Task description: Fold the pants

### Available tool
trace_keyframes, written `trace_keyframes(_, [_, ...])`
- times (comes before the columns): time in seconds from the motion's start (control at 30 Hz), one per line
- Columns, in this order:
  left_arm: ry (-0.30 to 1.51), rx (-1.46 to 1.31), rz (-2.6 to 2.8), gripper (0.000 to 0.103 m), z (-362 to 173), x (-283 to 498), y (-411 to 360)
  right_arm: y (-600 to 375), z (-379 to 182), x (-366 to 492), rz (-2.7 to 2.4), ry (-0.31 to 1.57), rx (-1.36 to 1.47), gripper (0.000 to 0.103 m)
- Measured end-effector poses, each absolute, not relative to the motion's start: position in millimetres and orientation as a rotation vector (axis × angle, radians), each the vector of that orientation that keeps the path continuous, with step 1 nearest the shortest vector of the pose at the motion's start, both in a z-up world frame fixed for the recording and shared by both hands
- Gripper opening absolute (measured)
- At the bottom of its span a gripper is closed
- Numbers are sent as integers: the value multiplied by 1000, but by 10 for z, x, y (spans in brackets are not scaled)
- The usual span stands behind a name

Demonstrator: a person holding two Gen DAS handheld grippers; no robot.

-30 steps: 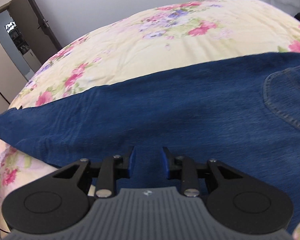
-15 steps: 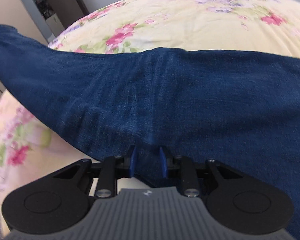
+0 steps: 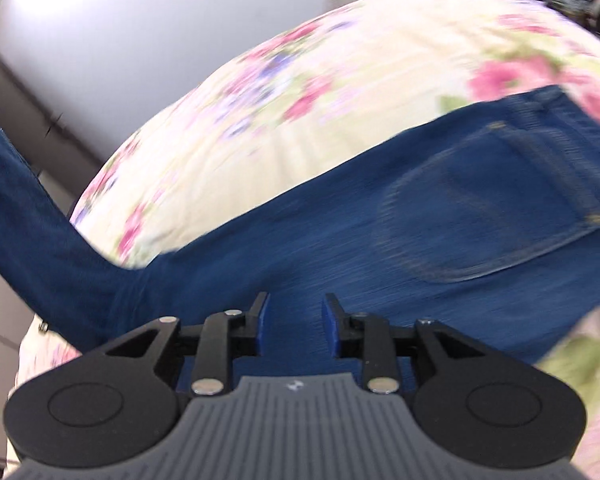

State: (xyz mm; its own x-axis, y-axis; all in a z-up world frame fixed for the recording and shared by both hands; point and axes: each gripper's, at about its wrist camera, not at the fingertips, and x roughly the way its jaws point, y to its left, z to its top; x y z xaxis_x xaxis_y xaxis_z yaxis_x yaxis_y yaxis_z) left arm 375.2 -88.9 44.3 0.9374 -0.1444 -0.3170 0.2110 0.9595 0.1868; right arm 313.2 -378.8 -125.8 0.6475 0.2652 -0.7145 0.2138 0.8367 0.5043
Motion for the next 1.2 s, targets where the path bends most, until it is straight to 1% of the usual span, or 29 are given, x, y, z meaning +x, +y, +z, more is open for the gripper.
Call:
trace_keyframes(0.03, [331, 256, -211, 5, 315, 3757, -1143, -3972, -1271, 3081, 8, 873, 621, 31])
trace_keyframes(0.07, [362, 288, -241, 5, 173, 3770, -1366, -4147, -1297, 3028, -9, 870, 646, 32])
trace_keyframes(0.17, [486, 405, -322, 5, -344, 3750, -2026, -4574, -1429, 2850, -46, 881, 704, 33])
trace_keyframes(0.27, [625, 508, -406, 5, -918, 3637, -2408, -4837, -1603, 2719, -71, 914, 754, 33])
trace_keyframes(0.33, [646, 588, -452, 5, -1155, 3362, -2566, -4922, -1730, 2655, -54, 934, 787, 33])
trace_keyframes(0.4, [664, 629, -478, 5, -1263, 3221, -2592, -4943, -1814, 2619, -20, 953, 811, 33])
trace_keyframes(0.5, [662, 588, -487, 5, -1194, 3203, -2492, -4857, -1902, 2635, 67, 948, 867, 33])
trace_keyframes(0.6, [661, 470, -490, 5, -912, 3330, -2326, -4697, -1917, 2755, 179, 936, 919, 32])
trace_keyframes(0.67, [648, 428, -498, 5, -762, 3387, -2256, -4541, -1921, 2864, 265, 946, 912, 29])
trace_keyframes(0.7, [638, 422, -506, 5, -696, 3402, -2241, -4458, -1939, 2939, 311, 952, 903, 23])
trace_keyframes(0.73, [627, 427, -515, 5, -651, 3405, -2234, -4363, -1938, 3015, 352, 959, 892, 21])
trace_keyframes(0.8, [616, 438, -531, 5, -603, 3385, -2218, -4165, -1964, 3191, 417, 980, 867, 20])
trace_keyframes(0.83, [619, 439, -541, 5, -606, 3372, -2211, -4089, -1999, 3300, 441, 986, 854, 17])
trace_keyframes(0.93, [635, 447, -573, 5, -689, 3304, -2189, -4021, -2090, 3580, 438, 958, 848, 13])
trace_keyframes(1.0, [666, 445, -609, 5, -798, 3248, -2174, -4114, -2131, 3713, 395, 906, 897, 13])
trace_keyframes(1.07, [694, 455, -641, 5, -922, 3206, -2187, -4237, -2158, 3785, 366, 854, 945, 10])
trace_keyframes(1.2, [803, 434, -713, 6, -1261, 3235, -2267, -4378, -2181, 3798, 304, 800, 943, 10])
